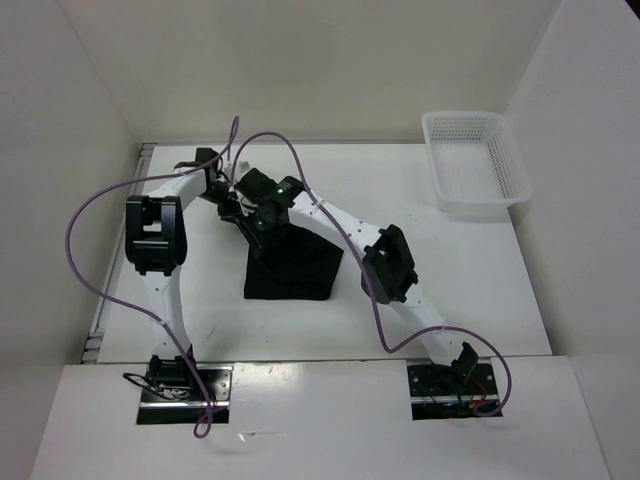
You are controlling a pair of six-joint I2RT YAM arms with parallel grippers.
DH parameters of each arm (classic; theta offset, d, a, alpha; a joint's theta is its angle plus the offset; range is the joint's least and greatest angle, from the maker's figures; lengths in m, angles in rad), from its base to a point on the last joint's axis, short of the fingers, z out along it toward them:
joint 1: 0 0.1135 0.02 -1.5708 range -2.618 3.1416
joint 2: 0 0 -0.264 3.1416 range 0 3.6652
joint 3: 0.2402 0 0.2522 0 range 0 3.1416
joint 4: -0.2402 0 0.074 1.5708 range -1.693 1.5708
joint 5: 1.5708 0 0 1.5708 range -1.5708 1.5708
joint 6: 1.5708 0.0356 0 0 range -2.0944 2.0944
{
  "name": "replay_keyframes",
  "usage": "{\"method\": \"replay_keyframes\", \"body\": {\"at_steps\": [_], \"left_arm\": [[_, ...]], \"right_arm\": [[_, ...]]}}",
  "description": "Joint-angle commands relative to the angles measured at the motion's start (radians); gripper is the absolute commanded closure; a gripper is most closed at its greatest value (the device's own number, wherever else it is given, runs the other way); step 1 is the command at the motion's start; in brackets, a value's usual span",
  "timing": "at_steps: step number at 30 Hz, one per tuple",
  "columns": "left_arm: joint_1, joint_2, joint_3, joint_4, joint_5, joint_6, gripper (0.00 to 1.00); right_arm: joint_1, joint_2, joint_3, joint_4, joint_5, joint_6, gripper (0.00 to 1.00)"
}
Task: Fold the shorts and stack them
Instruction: Fold the shorts
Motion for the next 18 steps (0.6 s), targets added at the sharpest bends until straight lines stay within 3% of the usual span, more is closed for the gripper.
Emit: {"method": "replay_keyframes", "body": {"at_steps": [1, 2, 5, 8, 10, 13, 18], "left_arm": [[0.085, -0.035, 0.065, 0.012, -0.164, 0.03, 0.45], [0.094, -0.061, 0.081, 0.012, -0.201, 0.03, 0.44], [0.105, -0.13, 0.117, 0.012, -0.267, 0.03, 0.41], [0.095, -0.219, 0.117, 0.021, -0.267, 0.03, 0.4], [0.072, -0.286, 0.099, 0.012, -0.231, 0.03, 0.4], [-0.006, -0.355, 0.03, -0.061, -0.106, 0.03, 0.39], [-0.146, -0.325, -0.079, -0.108, -0.127, 0.03, 0.37]], "right_arm": [[0.004, -0.11, 0.089, 0.056, -0.094, -0.005, 0.53], [0.004, -0.151, 0.089, 0.071, -0.094, -0.005, 0.45], [0.013, -0.219, 0.037, 0.08, -0.055, -0.005, 0.4], [0.013, -0.37, -0.211, 0.173, 0.02, 0.009, 0.28], [0.013, -0.537, -0.477, 0.307, 0.057, 0.053, 0.22], [-0.026, -0.731, -0.787, 0.445, 0.128, 0.148, 0.12], [-0.048, -0.817, -1.068, 0.455, 0.24, 0.207, 0.12]]}}
